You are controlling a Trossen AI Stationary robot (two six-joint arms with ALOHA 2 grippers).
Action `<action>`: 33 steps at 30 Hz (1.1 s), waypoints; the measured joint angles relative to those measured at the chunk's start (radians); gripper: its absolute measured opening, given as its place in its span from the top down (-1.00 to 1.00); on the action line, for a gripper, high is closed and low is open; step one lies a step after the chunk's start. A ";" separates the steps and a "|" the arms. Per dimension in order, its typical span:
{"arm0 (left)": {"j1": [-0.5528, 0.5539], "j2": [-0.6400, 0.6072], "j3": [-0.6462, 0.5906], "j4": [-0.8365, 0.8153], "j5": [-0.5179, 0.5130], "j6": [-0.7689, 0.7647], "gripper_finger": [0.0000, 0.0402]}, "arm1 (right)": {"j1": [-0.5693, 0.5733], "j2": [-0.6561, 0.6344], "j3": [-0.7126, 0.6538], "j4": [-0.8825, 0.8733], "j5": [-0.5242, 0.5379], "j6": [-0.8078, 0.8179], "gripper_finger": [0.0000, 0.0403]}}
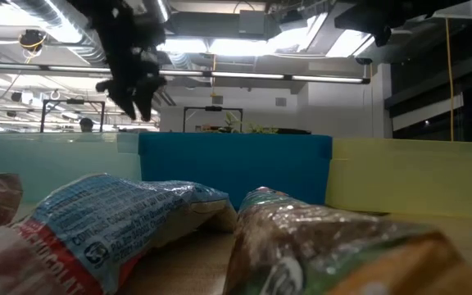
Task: Pick and place Granola Bars by type
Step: Put the blue granola bar into the green bin
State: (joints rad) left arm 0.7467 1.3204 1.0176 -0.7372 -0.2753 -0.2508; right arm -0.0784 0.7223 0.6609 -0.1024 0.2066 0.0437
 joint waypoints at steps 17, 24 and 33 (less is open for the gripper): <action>0.195 0.226 0.000 0.023 0.110 0.055 -0.37 | 0.000 0.000 0.000 0.000 0.000 0.003 0.83; 0.228 0.265 0.000 0.046 0.125 0.055 -0.38 | 0.000 0.000 0.000 0.000 0.000 0.001 0.83; 0.233 0.368 0.000 0.057 0.133 0.055 -0.38 | 0.000 0.000 0.000 -0.001 0.000 0.001 0.83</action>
State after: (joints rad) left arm 0.9794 1.6888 1.0176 -0.6800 -0.1421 -0.1959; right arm -0.0780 0.7223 0.6605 -0.1030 0.2066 0.0443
